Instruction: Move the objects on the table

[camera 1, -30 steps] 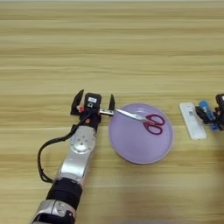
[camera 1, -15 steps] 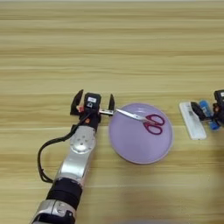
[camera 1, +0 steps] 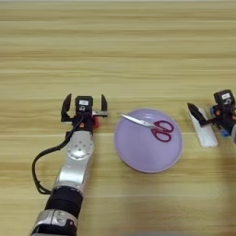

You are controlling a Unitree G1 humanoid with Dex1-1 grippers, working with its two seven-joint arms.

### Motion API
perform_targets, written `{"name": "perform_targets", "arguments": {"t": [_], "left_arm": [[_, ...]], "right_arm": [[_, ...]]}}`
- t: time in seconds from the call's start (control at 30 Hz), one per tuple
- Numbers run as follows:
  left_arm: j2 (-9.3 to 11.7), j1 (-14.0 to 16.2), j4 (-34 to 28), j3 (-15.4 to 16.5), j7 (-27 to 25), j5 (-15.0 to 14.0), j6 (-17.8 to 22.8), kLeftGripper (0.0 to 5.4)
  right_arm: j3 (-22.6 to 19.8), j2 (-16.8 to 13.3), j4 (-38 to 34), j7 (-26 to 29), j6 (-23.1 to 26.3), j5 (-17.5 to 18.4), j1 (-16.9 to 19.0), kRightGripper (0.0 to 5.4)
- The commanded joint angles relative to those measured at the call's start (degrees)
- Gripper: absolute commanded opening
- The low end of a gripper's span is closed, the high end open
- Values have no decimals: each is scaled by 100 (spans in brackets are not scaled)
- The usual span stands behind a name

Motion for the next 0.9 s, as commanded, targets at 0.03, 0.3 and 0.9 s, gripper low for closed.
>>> {"name": "perform_targets", "arguments": {"t": [0.03,0.3,0.9], "left_arm": [[124,-105,-102,68,-113,-67,-14,540],[151,-136,-70,110,-157,-136,-23,540],[83,-155,-81,82,-192,-141,-27,540]], "right_arm": [[218,61,-389,94,109,-63,166,537],[646,123,-780,256,194,-197,270,537],[1561,225,-754,761,66,-616,112,537]]}}
